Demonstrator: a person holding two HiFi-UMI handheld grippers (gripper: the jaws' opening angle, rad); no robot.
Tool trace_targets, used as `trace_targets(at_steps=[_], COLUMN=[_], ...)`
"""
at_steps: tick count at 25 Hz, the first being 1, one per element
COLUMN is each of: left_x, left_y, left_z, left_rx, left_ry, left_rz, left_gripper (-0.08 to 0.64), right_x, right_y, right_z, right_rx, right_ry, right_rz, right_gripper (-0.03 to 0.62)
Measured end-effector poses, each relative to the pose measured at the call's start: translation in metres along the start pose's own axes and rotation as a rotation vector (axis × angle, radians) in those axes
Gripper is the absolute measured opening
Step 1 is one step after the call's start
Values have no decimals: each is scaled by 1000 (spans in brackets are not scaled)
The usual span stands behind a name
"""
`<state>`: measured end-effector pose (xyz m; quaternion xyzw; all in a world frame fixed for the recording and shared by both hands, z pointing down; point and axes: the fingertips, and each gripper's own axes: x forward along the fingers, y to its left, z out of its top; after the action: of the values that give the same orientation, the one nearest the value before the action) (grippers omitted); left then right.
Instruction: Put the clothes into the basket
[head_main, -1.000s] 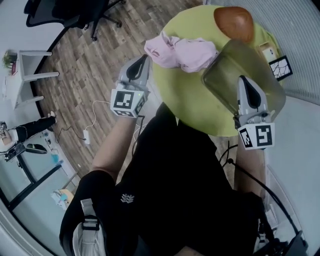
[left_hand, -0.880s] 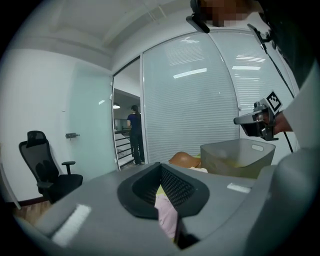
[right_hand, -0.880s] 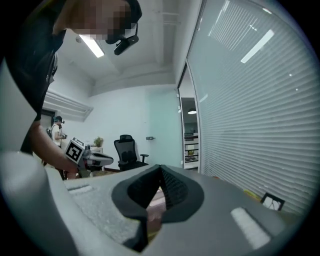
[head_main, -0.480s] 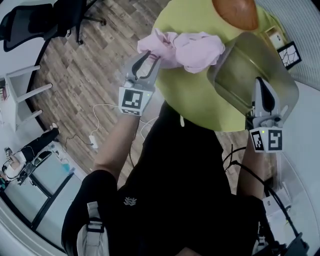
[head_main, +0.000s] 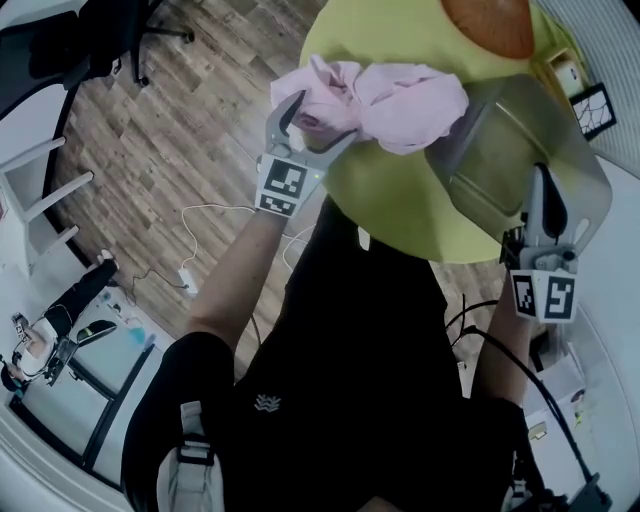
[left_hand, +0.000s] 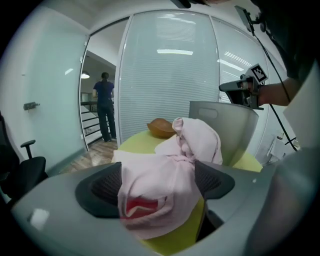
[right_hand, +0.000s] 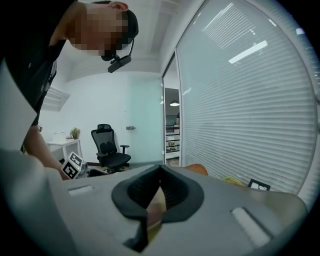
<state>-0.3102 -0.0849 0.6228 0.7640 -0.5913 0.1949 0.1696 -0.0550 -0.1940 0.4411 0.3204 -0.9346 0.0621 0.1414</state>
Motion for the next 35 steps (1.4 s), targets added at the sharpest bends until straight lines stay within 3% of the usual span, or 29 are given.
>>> trace_targets(at_steps=[5,10,15,18,21,35], left_x=[25,42,46,40,33,-17], left_y=[3,9,-9,-15,-14,-18], left_z=[-33,-51,-53,-47,-37,44], left_rx=[-7,-33,-14,-37,-75,-119], left_ry=[77,161,220,215,198,27], left_rz=[-45,-89,-183,-192,-178,-145], left_gripper=[500,502,314,207,169,138], right_x=[16,20,20,19,19,7], right_y=[-4,-6,-9,-7,-2,31], right_z=[-7,-11,-12,-9,0,30], right_rx=[-1,-1,9,13,10,-12], right_ry=[22,45,44,32,18,-33], right_rz=[-24,-52,-65,-67,-63,2], right_gripper=[2,2,2,2,2,2])
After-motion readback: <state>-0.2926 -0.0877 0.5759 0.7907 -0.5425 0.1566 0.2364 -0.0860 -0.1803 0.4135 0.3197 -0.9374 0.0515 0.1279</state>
